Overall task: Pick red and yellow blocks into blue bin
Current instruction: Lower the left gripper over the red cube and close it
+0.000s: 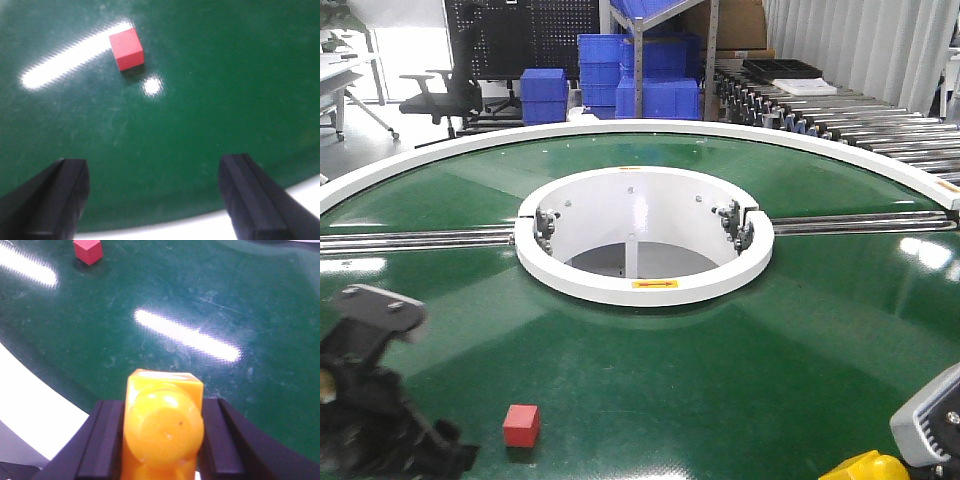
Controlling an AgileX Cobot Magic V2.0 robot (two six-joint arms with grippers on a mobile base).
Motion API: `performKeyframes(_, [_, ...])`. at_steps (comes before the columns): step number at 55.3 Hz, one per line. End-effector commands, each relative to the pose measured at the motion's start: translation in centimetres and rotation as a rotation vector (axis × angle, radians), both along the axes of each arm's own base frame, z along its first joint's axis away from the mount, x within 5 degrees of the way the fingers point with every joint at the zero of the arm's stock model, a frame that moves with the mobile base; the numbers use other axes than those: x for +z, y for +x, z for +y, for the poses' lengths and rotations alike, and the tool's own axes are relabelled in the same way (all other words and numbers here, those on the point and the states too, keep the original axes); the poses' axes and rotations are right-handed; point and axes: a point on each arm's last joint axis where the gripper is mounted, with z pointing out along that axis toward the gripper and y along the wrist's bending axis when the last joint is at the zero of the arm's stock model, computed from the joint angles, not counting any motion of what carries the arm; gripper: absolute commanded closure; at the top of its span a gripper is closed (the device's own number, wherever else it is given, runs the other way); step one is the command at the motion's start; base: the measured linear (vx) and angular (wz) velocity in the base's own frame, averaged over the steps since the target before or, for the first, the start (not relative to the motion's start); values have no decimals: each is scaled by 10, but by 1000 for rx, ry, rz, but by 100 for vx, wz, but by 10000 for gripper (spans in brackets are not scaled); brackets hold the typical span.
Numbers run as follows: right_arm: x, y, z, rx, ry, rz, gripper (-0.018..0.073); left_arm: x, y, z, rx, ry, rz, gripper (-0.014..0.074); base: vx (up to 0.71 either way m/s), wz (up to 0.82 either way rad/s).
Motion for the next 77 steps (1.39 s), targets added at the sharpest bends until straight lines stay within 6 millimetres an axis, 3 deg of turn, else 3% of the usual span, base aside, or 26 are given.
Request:
performKeyframes(1, [15, 2, 0, -6, 34, -90, 295, 10, 28, -13, -5, -28, -67, -41, 0, 0])
performKeyframes(19, [15, 2, 0, -6, 34, -90, 295, -30, 117, -34, 106, 124, 79, -31, 0, 0])
performKeyframes(35, [15, 2, 0, -6, 34, -90, 295, -50, 165, -50, 184, 115, 133, -18, 0, 0])
performKeyframes(55, [15, 2, 0, -6, 34, -90, 295, -77, 184, -62, 230, 41, 171, 45, 0, 0])
performKeyframes(68, [15, 2, 0, -6, 34, -90, 295, -84, 184, -62, 232, 52, 196, 85, 0, 0])
performKeyframes(77, [15, 2, 0, -6, 34, -90, 295, -84, 184, -62, 232, 55, 201, 174, 0, 0])
